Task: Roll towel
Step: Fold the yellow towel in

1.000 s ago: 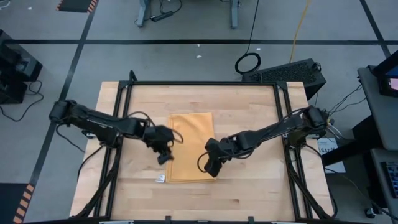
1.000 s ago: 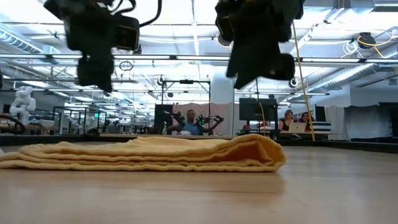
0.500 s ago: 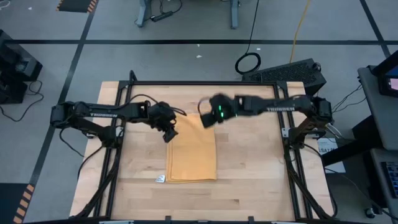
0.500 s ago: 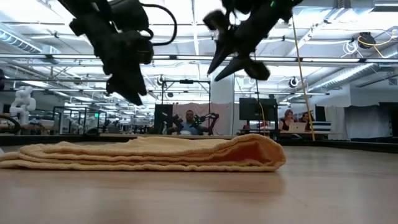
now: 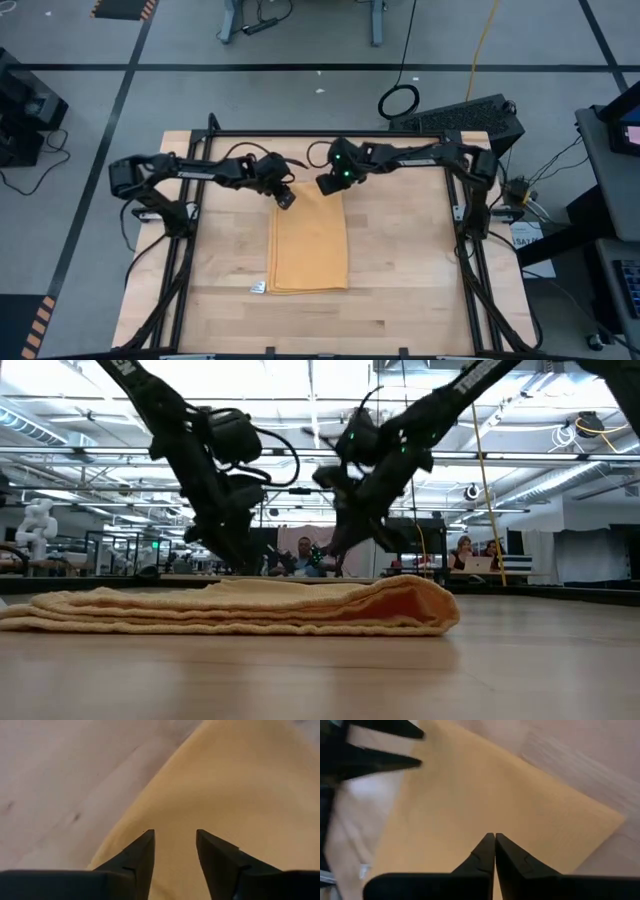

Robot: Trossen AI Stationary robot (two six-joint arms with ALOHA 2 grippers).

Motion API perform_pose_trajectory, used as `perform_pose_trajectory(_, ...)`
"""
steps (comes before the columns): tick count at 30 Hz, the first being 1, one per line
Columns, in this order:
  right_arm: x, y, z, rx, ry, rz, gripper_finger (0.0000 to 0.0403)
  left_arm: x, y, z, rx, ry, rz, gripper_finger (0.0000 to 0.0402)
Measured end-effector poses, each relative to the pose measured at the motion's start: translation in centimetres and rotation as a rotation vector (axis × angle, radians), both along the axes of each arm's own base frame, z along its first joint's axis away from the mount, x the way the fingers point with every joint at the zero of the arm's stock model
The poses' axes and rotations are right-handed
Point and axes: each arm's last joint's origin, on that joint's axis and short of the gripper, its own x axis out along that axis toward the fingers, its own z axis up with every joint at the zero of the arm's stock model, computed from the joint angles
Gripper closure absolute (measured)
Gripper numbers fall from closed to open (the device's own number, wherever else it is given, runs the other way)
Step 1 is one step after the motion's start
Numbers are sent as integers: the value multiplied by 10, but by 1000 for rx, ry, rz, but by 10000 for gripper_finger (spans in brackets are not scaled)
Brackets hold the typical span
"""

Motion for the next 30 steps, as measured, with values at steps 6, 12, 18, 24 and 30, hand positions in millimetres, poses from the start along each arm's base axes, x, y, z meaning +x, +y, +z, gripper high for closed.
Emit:
perform_pose_trajectory(6, 1, -8, -28, 36, 63, 31, 401, 1, 2, -14, -40, 54, -5, 271)
perform_pose_trajectory(12, 0, -12, -31, 3, 67, 32, 402, -8, -1, -24, -59, 193, -32, 272)
perform_pose_trajectory(18, -2, -17, -31, 5, 74, 15, 402, -9, -2, -13, -54, 158, -78, 272)
perform_pose_trajectory(24, -2, -16, -27, 26, 62, -10, 403, -9, -2, 30, 15, -12, -85, 272)
perform_pose_trajectory(30, -1, -17, -45, 50, 118, -33, 403, -14, 4, 9, 27, 26, -104, 272)
